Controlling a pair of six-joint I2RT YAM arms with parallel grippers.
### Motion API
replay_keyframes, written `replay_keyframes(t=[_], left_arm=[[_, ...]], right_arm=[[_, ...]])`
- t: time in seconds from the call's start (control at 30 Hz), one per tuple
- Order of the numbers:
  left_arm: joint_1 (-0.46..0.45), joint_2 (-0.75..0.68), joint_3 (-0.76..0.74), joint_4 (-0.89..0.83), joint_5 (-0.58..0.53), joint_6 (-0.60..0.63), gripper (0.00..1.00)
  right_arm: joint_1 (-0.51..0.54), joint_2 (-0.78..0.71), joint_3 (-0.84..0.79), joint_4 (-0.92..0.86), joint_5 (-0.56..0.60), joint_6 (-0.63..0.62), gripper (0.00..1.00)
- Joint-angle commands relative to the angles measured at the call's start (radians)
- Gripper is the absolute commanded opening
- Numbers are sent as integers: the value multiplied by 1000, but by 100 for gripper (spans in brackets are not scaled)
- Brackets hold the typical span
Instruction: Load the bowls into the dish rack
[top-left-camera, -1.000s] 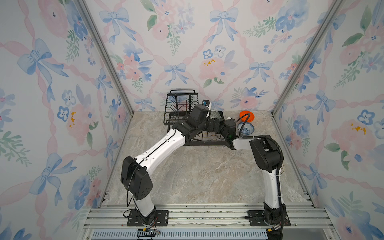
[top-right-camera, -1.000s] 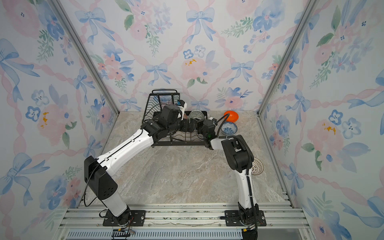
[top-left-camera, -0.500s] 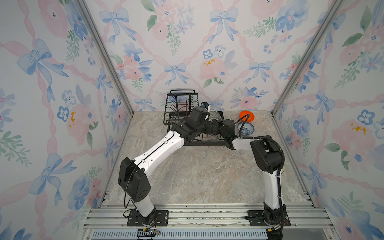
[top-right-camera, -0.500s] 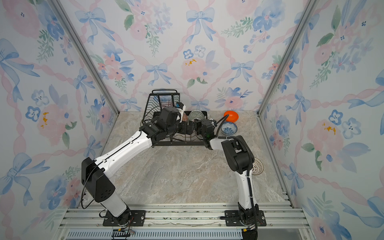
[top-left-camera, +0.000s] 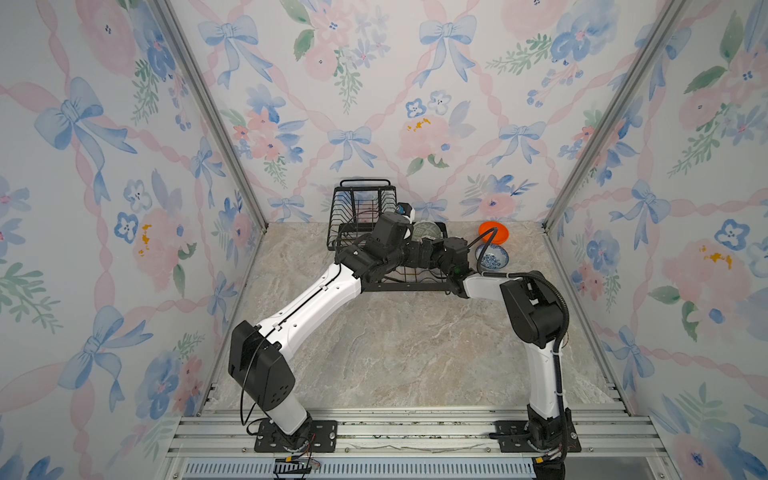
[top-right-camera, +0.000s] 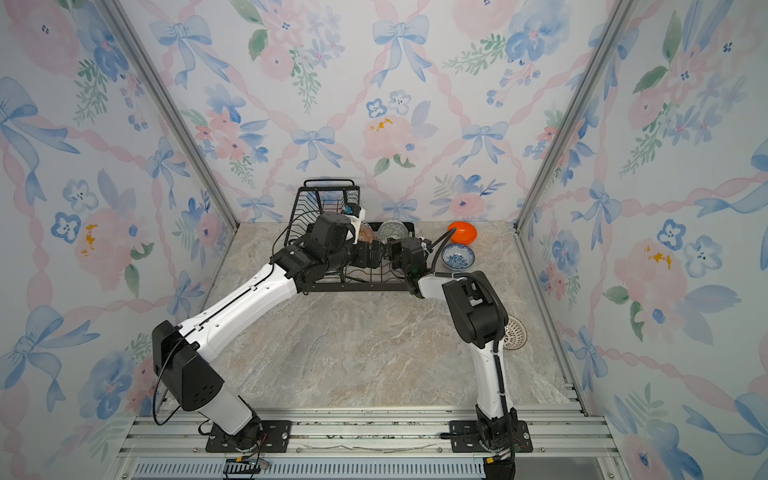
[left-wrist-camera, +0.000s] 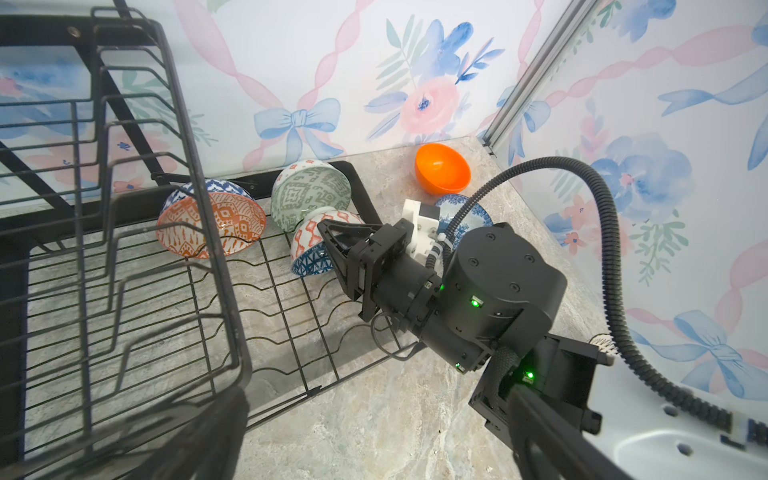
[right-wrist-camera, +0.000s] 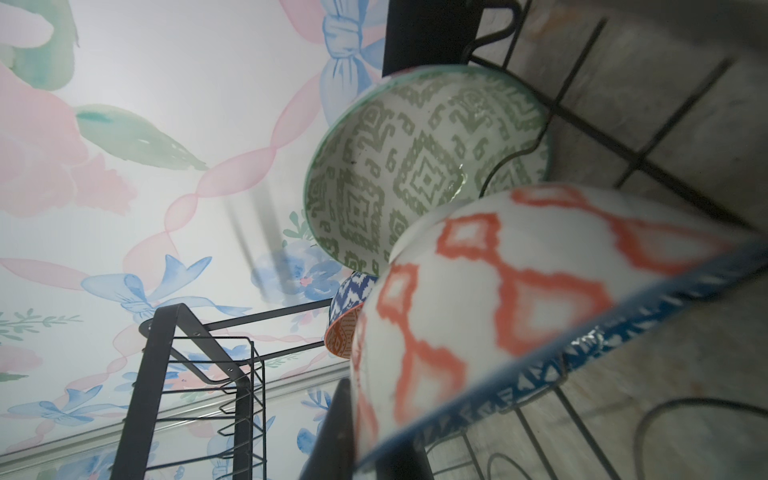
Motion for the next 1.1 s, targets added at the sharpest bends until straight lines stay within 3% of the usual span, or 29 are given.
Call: replay_keyframes(t=[0.0,0.57,1.07], left_arm=[[10,-36,-17,1,-8,19,98],[14,-56,-34,1,-23,19,98],[14,-40,-19,2,-20,4,98]], right_arm=[[23,5,-8,-109,-15,27,11],[-6,1,3,-132,-23,23,23],[-33,-18,23,-160,-54,-11,39]])
